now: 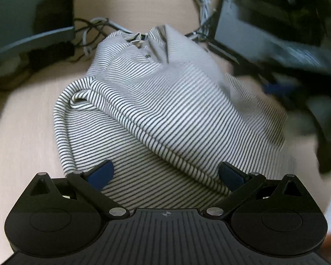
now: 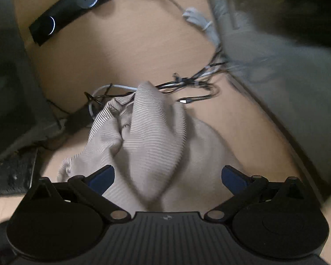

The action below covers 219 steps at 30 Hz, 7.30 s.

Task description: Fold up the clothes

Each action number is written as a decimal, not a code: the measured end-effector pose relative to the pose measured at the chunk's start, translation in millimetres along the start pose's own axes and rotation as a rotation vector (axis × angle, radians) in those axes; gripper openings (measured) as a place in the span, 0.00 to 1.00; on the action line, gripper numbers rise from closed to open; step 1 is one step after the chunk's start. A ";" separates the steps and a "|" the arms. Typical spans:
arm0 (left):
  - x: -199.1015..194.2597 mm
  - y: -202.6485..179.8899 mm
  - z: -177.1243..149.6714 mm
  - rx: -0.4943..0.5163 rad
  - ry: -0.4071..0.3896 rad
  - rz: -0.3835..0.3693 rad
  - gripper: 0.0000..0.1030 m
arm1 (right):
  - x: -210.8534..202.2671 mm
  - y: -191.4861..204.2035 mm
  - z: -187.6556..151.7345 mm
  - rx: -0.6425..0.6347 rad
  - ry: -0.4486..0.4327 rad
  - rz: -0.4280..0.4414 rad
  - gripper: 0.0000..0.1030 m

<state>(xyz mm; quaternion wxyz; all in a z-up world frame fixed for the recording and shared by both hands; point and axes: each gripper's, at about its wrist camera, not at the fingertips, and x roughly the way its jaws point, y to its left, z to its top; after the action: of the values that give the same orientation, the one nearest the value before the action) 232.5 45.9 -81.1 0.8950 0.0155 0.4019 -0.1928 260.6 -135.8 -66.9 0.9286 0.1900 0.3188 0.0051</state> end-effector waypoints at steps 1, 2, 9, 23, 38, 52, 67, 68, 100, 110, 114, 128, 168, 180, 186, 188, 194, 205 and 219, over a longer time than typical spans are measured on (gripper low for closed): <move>-0.8 -2.5 -2.4 0.004 0.000 0.021 1.00 | 14.3 -3.6 2.2 0.013 0.036 0.026 1.00; -2.0 -4.1 -4.4 0.002 0.001 0.037 1.00 | 27.8 -6.9 3.4 0.029 0.076 0.051 1.00; -25.4 9.9 -18.7 -0.054 0.032 0.010 1.00 | 27.2 -2.8 -11.5 0.051 0.094 0.121 1.00; -85.5 62.7 -38.3 -0.170 0.100 -0.236 1.00 | -59.4 50.5 -47.7 -0.157 0.177 -0.001 0.55; -115.7 35.7 -17.3 0.264 -0.143 -0.179 1.00 | -102.8 102.4 -50.8 -0.301 0.133 0.080 0.04; -61.3 -6.4 34.4 0.346 -0.350 0.068 0.66 | -128.4 152.3 56.1 -0.331 -0.141 0.338 0.00; -100.7 228.2 31.4 -0.769 -0.389 0.369 0.13 | -30.4 149.0 -36.0 -0.746 0.227 0.204 0.34; -96.8 232.4 28.9 -0.779 -0.374 0.376 0.13 | -26.3 151.0 -45.6 -0.772 0.262 0.216 0.35; -44.7 98.6 3.1 -0.516 -0.230 0.037 0.96 | 15.1 84.8 111.3 -0.651 -0.173 -0.183 0.46; -41.8 83.5 0.4 -0.478 -0.236 0.098 0.97 | 126.1 45.3 46.9 -0.543 0.138 -0.104 0.41; -55.5 126.9 0.6 -0.551 -0.286 0.223 0.98 | 96.3 20.4 29.4 -0.474 0.157 -0.114 0.41; -76.7 119.8 5.7 -0.567 -0.252 0.114 1.00 | 137.6 108.8 64.3 -0.354 0.215 0.244 0.40; -52.3 64.4 -23.1 -0.293 -0.084 0.040 1.00 | 55.5 38.3 12.8 -0.896 -0.019 -0.381 0.39; -103.9 121.1 -14.1 -0.462 -0.152 0.100 1.00 | 14.0 50.2 71.9 -0.747 -0.176 -0.297 0.10; -123.4 156.3 -14.2 -0.553 -0.218 0.156 1.00 | -87.6 66.2 122.0 -0.505 -0.453 -0.225 0.10; -131.6 163.4 -13.2 -0.557 -0.246 0.175 1.00 | -121.5 71.5 138.7 -0.422 -0.543 -0.200 0.10; -155.1 181.5 -23.9 -0.542 -0.261 0.243 1.00 | -115.7 125.0 126.4 -0.424 -0.535 -0.042 0.10; -188.6 202.1 -70.1 -0.589 -0.194 0.318 1.00 | -43.9 206.7 82.5 -0.460 -0.374 0.148 0.10; -201.7 220.7 -96.6 -0.624 -0.144 0.335 1.00 | -27.6 228.1 70.9 -0.413 -0.350 0.197 0.31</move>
<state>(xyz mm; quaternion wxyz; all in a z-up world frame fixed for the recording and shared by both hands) 120.9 334.8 -28.2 0.9018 -0.2062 0.3694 0.0881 306.2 47.4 82.0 0.9835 0.0248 0.1258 0.1274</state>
